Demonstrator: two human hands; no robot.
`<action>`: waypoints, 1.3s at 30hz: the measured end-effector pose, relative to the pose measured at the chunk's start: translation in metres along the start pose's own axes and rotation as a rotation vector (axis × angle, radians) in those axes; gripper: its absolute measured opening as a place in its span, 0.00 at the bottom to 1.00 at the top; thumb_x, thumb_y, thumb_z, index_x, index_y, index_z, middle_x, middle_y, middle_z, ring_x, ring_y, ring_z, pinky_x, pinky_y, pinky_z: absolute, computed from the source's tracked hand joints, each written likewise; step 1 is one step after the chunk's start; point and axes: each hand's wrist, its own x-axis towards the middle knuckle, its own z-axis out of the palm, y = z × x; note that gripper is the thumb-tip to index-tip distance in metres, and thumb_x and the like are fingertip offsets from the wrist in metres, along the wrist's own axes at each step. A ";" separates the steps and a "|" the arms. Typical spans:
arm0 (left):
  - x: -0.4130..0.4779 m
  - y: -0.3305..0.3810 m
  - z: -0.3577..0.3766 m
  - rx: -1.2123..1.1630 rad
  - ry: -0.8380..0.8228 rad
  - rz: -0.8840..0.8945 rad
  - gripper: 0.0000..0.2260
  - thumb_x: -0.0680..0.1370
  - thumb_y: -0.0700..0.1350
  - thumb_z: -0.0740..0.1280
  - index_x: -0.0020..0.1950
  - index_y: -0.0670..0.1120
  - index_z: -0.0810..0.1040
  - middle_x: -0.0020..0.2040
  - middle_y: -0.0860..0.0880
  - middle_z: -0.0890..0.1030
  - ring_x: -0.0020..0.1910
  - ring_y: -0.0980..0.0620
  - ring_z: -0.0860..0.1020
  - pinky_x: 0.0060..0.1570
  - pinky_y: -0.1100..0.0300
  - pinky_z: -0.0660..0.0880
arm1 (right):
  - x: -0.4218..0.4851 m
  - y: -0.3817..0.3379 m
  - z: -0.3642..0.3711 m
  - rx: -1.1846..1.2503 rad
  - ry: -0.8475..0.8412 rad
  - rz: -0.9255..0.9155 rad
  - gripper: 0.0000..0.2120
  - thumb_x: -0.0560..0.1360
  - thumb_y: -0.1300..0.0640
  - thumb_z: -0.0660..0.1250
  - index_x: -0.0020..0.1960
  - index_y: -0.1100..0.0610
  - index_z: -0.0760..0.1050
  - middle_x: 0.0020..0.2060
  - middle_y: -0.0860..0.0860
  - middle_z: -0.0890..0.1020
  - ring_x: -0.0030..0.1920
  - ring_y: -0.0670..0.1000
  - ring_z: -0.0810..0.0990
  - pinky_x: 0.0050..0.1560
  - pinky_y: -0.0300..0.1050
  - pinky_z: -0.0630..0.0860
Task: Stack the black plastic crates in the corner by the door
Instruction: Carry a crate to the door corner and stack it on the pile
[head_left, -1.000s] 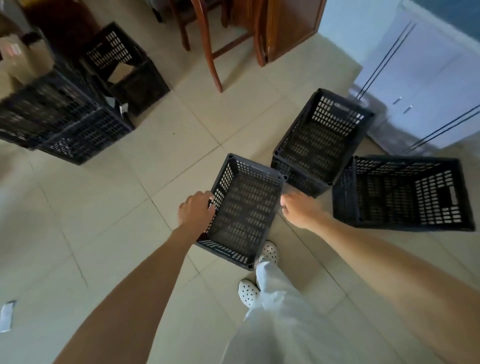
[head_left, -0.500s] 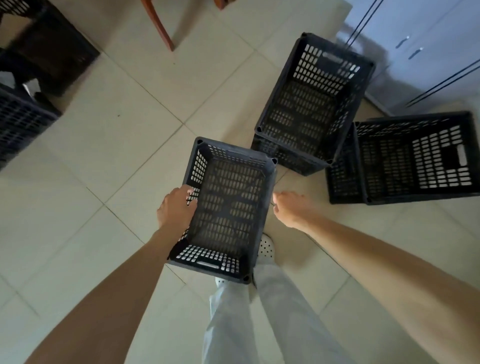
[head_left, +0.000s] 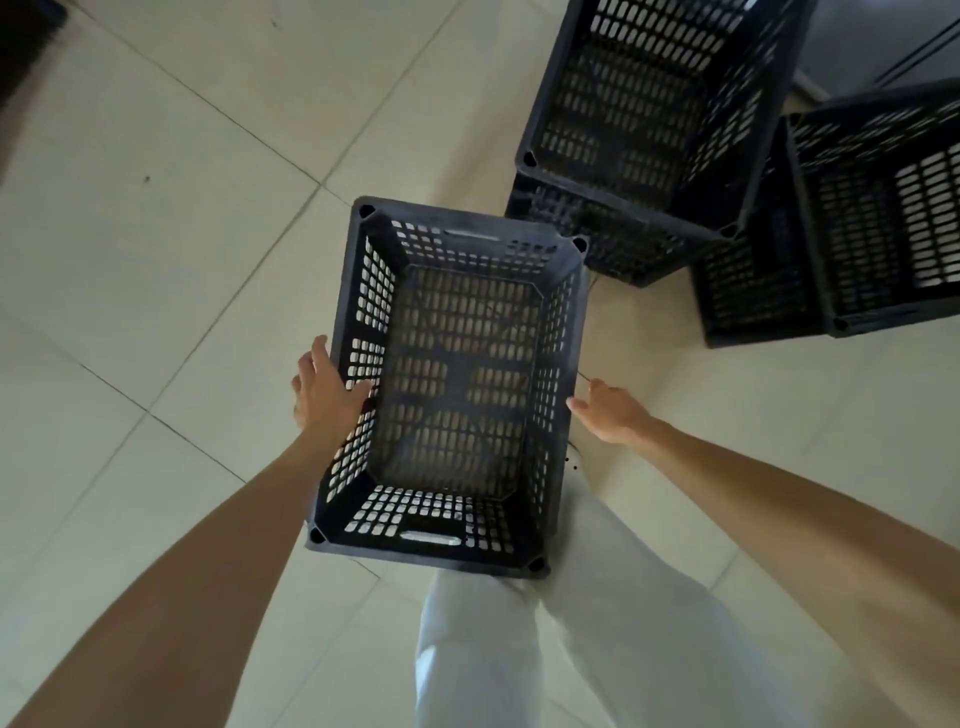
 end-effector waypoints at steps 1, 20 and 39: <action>0.006 -0.003 0.004 -0.046 -0.016 -0.016 0.35 0.76 0.47 0.70 0.77 0.47 0.54 0.73 0.40 0.64 0.70 0.35 0.66 0.63 0.37 0.68 | 0.004 -0.002 0.005 0.056 -0.011 0.006 0.29 0.81 0.42 0.52 0.74 0.61 0.60 0.71 0.59 0.68 0.68 0.60 0.70 0.65 0.51 0.70; -0.043 0.024 -0.098 -0.252 -0.116 -0.086 0.14 0.77 0.47 0.70 0.56 0.41 0.71 0.47 0.45 0.75 0.34 0.54 0.72 0.29 0.65 0.69 | -0.077 -0.042 -0.029 0.510 0.018 0.150 0.05 0.77 0.58 0.58 0.49 0.59 0.70 0.48 0.61 0.79 0.45 0.54 0.75 0.55 0.51 0.76; -0.244 0.178 -0.307 0.401 0.169 0.383 0.09 0.78 0.45 0.65 0.55 0.43 0.71 0.45 0.44 0.79 0.42 0.44 0.77 0.43 0.53 0.75 | -0.364 0.017 -0.180 0.868 0.169 0.065 0.09 0.80 0.63 0.58 0.41 0.62 0.70 0.36 0.54 0.78 0.37 0.51 0.77 0.47 0.43 0.77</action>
